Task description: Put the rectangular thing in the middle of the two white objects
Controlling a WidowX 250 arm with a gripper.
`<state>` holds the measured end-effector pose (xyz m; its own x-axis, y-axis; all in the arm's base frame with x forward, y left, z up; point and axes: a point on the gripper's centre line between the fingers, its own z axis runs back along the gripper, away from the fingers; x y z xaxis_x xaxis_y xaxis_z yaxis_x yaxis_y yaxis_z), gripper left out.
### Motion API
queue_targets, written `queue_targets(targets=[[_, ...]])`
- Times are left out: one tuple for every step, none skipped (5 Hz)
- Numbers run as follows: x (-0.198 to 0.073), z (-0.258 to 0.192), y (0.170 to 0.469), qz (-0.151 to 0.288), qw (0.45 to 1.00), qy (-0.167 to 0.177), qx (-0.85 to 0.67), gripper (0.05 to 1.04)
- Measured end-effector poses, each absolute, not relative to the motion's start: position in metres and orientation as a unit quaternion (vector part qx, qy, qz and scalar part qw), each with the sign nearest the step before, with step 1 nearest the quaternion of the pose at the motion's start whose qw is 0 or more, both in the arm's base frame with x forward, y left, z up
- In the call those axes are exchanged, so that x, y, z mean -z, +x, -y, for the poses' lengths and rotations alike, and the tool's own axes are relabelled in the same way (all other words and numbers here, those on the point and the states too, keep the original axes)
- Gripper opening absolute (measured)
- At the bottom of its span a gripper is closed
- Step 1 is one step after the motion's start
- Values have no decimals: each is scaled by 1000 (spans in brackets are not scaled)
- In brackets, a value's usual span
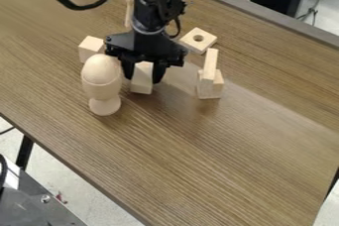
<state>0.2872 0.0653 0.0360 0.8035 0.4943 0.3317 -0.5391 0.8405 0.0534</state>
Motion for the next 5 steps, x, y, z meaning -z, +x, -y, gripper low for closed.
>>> queue_targets(targets=[[-34,-65,287,154,947,72,-273,564],[-35,-65,286,151,947,73,-276,867],[-37,-64,286,144,948,79,-272,1009],[-54,-64,287,157,944,79,-279,1001],[-88,-59,288,181,941,87,-271,1000]])
